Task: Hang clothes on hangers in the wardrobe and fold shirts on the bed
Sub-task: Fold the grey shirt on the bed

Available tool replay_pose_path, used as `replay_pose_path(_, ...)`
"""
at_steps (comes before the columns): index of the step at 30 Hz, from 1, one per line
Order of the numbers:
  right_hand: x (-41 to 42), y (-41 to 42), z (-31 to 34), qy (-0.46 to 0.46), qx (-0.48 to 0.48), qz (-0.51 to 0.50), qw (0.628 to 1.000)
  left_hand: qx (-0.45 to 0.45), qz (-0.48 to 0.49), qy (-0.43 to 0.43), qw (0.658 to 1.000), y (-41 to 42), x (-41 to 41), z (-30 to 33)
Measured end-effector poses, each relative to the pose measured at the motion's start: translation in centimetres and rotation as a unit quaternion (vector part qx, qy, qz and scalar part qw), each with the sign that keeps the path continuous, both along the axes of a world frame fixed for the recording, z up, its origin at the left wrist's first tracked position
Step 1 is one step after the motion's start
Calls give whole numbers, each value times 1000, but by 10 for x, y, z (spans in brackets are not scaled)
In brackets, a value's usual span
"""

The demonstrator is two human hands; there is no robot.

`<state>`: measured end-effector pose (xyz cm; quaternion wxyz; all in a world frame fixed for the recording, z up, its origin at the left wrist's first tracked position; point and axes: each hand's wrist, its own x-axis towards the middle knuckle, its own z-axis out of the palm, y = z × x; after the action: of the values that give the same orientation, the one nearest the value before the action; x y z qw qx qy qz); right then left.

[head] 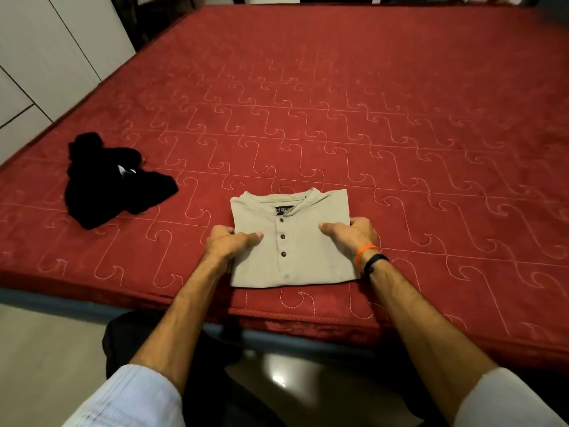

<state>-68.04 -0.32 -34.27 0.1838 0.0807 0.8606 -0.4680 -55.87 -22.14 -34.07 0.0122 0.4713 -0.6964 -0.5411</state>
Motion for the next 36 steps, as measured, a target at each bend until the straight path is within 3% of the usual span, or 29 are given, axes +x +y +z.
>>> replay_pose_path(3, 0, -3, -1, 25, -53, 15, 998, 6, 22, 45, 999, 2, 2, -3)
replay_pose_path(8, -4, 2, -19, -22, -126, 48, 991, 14, 18, 119, 993, 13, 1, -7)
replay_pose_path(14, -5, 7, -22, 7, -130, 72, 989, 56, 1, 133, 990, 12, 4, -8)
replay_pose_path(23, 1, 8, -16, 92, -165, 68, 980, 43, 46, 198, 978, 25, -1, -6)
replay_pose_path(36, -12, 21, -16, 122, -194, 51, 972, 83, 48, 233, 968, 33, -21, -6)
